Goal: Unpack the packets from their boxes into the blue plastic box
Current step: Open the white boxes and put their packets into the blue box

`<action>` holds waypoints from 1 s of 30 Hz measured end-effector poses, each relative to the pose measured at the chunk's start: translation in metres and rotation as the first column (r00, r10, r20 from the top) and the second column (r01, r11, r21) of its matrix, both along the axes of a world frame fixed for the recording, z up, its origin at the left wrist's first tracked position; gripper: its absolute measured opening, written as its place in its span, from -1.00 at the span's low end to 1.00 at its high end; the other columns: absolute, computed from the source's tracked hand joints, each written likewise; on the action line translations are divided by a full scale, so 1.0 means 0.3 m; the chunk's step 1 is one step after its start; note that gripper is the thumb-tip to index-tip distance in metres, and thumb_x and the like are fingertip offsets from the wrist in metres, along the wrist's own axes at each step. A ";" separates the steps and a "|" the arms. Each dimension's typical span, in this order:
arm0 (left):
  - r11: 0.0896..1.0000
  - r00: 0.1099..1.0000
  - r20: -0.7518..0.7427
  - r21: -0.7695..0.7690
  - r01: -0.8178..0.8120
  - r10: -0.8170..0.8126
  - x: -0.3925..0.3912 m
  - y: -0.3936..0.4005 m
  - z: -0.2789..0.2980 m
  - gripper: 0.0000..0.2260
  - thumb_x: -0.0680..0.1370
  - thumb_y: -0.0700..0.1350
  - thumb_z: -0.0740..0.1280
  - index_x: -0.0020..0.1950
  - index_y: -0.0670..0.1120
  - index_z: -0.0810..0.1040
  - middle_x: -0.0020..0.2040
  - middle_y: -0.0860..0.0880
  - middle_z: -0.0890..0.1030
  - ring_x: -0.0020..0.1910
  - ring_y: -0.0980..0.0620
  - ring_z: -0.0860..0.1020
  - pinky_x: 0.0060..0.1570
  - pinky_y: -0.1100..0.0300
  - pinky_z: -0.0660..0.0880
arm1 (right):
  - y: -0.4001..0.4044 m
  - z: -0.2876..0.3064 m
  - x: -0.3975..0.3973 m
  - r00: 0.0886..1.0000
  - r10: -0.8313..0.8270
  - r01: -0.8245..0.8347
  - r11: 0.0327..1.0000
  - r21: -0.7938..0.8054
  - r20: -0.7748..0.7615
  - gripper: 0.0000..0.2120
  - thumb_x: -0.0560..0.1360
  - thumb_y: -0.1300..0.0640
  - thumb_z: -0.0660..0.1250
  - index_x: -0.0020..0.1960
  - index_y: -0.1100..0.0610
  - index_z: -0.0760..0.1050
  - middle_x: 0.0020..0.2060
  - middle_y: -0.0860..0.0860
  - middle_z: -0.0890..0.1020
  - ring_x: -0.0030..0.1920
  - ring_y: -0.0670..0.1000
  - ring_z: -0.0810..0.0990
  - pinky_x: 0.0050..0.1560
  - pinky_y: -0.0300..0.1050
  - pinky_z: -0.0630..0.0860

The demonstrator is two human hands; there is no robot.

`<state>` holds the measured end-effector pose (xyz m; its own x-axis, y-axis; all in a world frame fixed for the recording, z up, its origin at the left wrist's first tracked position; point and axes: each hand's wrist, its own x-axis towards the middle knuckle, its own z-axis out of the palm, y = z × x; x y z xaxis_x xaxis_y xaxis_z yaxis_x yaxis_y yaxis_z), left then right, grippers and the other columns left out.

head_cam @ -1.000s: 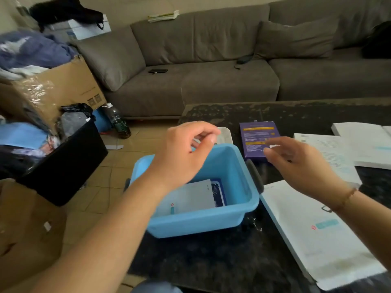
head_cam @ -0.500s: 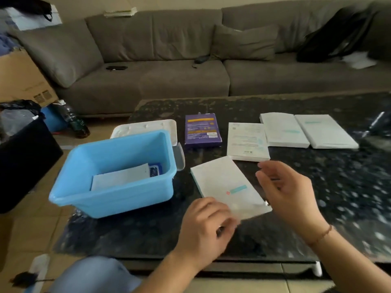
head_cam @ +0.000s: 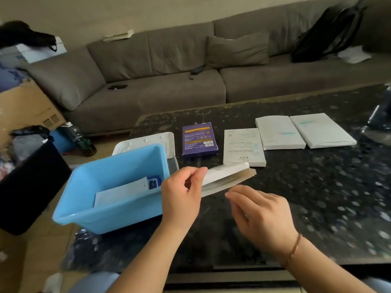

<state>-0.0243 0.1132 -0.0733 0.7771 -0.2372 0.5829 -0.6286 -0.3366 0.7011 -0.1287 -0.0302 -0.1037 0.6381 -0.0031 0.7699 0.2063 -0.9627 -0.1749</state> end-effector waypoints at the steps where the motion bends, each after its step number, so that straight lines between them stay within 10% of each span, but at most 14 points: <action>1: 1.000 1.000 -0.002 -0.004 0.006 -0.006 0.003 -0.001 0.004 -0.67 0.52 0.14 0.27 -0.14 -0.09 0.66 -0.33 0.29 0.51 -0.23 0.29 0.55 -0.32 0.51 0.41 | 0.007 0.011 0.004 0.999 0.012 -0.011 1.000 -0.012 0.049 -0.89 0.46 0.21 0.38 -0.07 0.13 0.67 -0.14 -0.03 0.69 -0.36 0.01 0.62 -0.49 -0.12 0.49; 11: 1.000 1.000 0.012 0.028 0.011 -0.011 0.016 -0.004 -0.006 -0.70 0.53 0.12 0.28 -0.08 -0.07 0.69 -0.24 0.19 0.60 -0.10 0.30 0.57 -0.26 0.49 0.47 | 0.035 0.023 0.102 0.932 -0.195 0.146 0.974 -0.175 -0.304 -0.69 0.35 -0.08 0.43 0.04 0.02 0.60 -0.19 -0.11 0.66 -0.56 0.00 0.51 -0.63 -0.21 0.29; 16: 0.999 0.999 0.037 0.044 0.016 -0.018 0.020 0.004 -0.011 -0.70 0.54 0.12 0.28 -0.11 -0.07 0.69 -0.26 0.21 0.58 -0.14 0.30 0.57 -0.30 0.49 0.46 | 0.045 0.007 0.133 0.928 -0.238 0.169 0.955 -0.243 -0.288 -0.75 0.15 0.17 0.58 -0.19 0.03 0.66 -0.46 -0.06 0.58 -0.66 0.02 0.40 -0.58 -0.32 0.00; 22: 0.995 0.991 0.107 0.057 0.076 -0.082 0.014 0.013 -0.039 -0.70 0.57 0.09 0.30 -0.14 -0.08 0.68 -0.29 0.15 0.63 -0.25 0.16 0.59 -0.36 0.31 0.50 | 0.011 -0.039 -0.031 0.994 -0.081 0.075 0.993 -0.087 -0.068 -0.69 0.41 0.31 0.18 -0.05 0.15 0.68 -0.07 -0.01 0.72 -0.51 0.05 0.54 -0.61 -0.16 0.43; 30: 0.980 0.983 0.050 0.102 0.170 -0.176 -0.036 0.018 -0.097 -0.63 0.57 0.18 0.29 -0.13 -0.09 0.68 -0.15 0.08 0.70 -0.12 0.27 0.61 -0.33 0.45 0.48 | -0.009 -0.067 -0.168 0.999 -0.042 0.042 0.999 -0.035 -0.003 -0.79 0.28 0.37 0.48 -0.10 0.24 0.71 -0.05 0.08 0.73 -0.32 0.06 0.67 -0.29 -0.11 0.61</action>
